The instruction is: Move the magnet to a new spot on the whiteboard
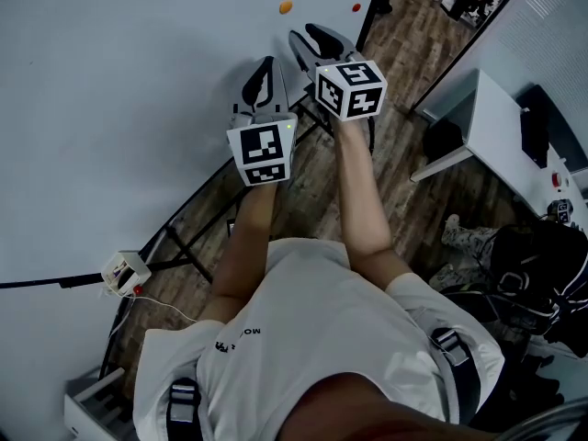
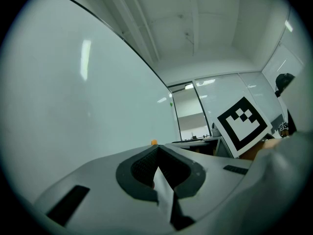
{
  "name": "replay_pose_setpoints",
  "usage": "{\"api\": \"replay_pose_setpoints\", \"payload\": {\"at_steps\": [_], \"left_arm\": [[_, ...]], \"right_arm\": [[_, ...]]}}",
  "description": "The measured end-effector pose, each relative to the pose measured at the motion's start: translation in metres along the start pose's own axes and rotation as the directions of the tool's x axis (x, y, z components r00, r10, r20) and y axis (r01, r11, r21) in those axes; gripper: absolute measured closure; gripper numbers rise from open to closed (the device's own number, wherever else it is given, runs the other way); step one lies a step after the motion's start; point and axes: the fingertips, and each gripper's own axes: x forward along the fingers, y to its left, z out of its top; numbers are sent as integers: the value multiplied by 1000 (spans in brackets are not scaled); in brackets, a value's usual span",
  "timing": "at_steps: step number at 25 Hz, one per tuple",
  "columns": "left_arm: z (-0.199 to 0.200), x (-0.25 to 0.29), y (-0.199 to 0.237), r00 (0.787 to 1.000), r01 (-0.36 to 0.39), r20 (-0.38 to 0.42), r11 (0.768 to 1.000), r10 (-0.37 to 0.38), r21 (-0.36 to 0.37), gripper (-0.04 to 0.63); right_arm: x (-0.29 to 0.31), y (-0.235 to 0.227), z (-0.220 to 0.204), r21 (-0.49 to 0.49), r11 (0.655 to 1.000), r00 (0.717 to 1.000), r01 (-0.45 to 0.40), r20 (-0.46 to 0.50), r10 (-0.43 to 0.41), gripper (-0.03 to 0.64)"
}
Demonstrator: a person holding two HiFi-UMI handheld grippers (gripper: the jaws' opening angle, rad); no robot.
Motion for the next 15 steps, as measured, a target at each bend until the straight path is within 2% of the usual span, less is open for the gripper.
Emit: {"api": "replay_pose_setpoints", "payload": {"at_steps": [5, 15], "left_arm": [[0, 0, 3, 1000, -5, 2, 1000, 5, 2, 592], [-2, 6, 4, 1000, -15, -4, 1000, 15, 6, 592]], "right_arm": [[10, 1, 2, -20, 999, 999, -32, -6, 32, 463], [24, -9, 3, 19, 997, 998, -69, 0, 69, 430]]}}
